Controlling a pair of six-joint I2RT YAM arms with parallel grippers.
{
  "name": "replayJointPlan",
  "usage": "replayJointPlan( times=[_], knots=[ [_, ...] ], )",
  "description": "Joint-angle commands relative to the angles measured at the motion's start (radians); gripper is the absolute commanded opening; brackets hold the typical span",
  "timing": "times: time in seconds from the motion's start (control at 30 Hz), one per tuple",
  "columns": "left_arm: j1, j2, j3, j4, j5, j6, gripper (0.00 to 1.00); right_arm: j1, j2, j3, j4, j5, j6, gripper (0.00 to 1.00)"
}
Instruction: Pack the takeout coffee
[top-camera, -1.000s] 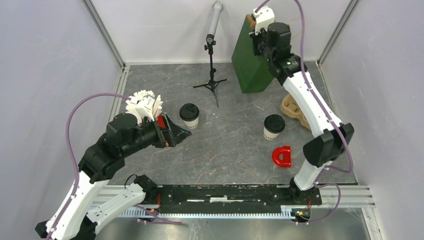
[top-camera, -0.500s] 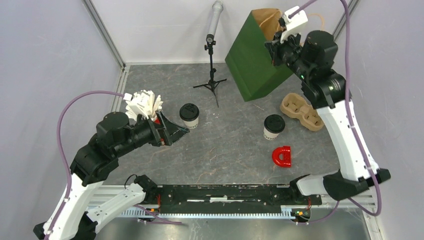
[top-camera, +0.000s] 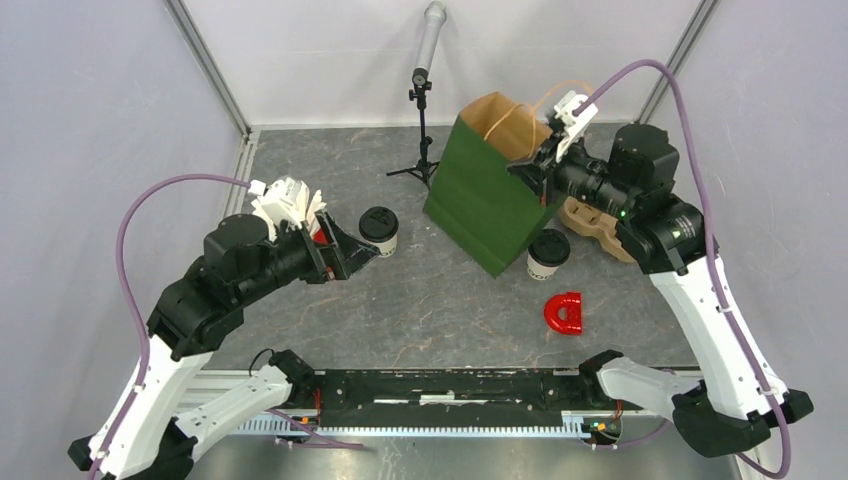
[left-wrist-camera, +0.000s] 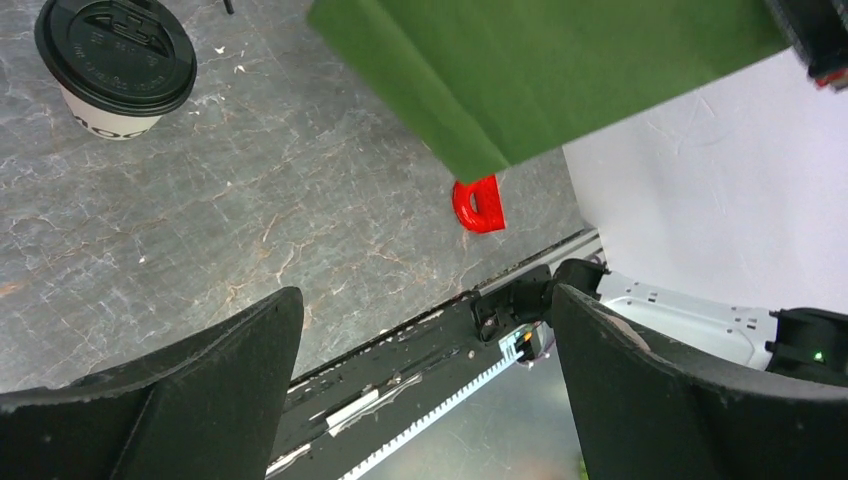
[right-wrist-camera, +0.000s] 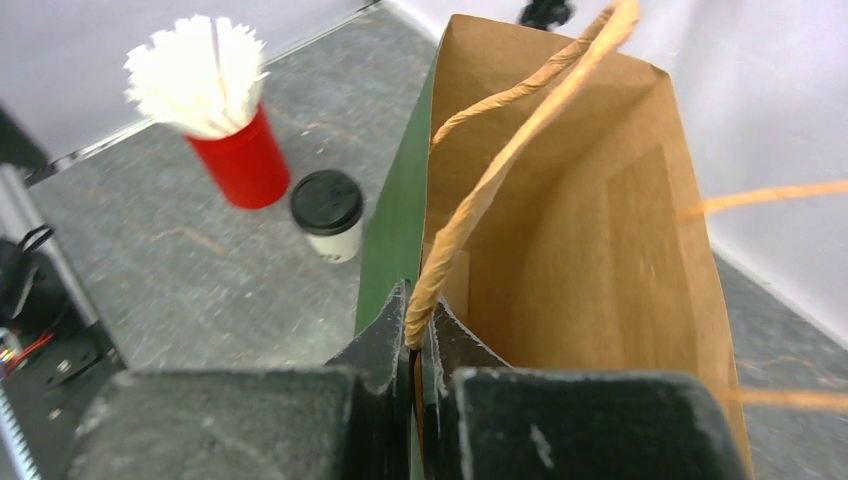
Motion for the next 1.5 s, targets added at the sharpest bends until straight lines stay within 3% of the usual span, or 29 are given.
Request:
replayJointPlan(
  times=[0.0, 0.1, 0.4, 0.83, 0.93, 1.07, 1.17, 1.33, 1.47],
  knots=[
    [0.005, 0.024, 0.025, 0.000, -0.075, -0.097, 1.00, 0.043, -0.039, -0.051, -0.023, -0.092, -0.004, 0.00],
    [0.004, 0.055, 0.038, -0.033, -0.123, -0.191, 1.00, 0.069, -0.055, -0.089, -0.022, -0.089, -0.010, 0.00],
    [0.006, 0.065, 0.035, -0.044, -0.217, -0.204, 1.00, 0.156, -0.037, -0.173, -0.010, -0.075, -0.070, 0.00],
    [0.005, 0.068, -0.043, -0.015, -0.190, -0.196, 1.00, 0.346, -0.128, -0.458, 0.114, 0.009, -0.090, 0.03],
    [0.006, 0.077, -0.044, -0.010, -0.194, -0.183, 1.00, 0.368, -0.139, -0.451, 0.107, 0.013, -0.073, 0.14],
    [0.006, 0.123, -0.037, 0.016, -0.158, -0.120, 1.00, 0.371, -0.127, -0.385, 0.063, -0.009, -0.045, 0.47],
    [0.006, 0.161, -0.018, 0.026, -0.133, -0.079, 1.00, 0.371, -0.117, -0.323, 0.027, -0.007, -0.025, 0.61],
    [0.005, 0.219, 0.023, 0.038, -0.110, -0.015, 1.00, 0.372, -0.123, -0.228, 0.031, 0.000, 0.048, 0.68],
    [0.006, 0.262, 0.037, 0.080, -0.089, 0.044, 0.98, 0.371, -0.124, -0.156, 0.020, 0.150, 0.118, 0.70]
  ],
)
